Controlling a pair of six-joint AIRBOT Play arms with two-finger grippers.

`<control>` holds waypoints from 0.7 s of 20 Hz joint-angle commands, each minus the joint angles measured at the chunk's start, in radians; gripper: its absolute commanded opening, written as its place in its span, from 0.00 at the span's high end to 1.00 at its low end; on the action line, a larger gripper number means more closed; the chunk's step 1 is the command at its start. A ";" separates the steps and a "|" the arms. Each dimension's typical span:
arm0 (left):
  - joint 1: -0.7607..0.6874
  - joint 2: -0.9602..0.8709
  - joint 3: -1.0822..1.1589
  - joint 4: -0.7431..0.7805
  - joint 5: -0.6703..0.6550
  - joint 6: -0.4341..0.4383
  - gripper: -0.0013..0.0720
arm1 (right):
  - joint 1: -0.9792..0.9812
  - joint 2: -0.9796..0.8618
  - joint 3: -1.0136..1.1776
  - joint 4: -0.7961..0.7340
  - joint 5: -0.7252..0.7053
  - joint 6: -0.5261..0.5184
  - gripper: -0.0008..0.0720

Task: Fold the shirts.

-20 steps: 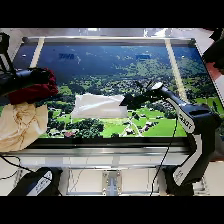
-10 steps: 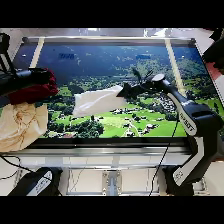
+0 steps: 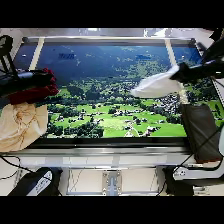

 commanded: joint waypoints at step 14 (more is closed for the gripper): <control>-0.001 0.000 0.000 -0.031 -0.090 0.000 0.97 | -0.872 0.474 -0.663 -0.332 0.059 -0.042 0.39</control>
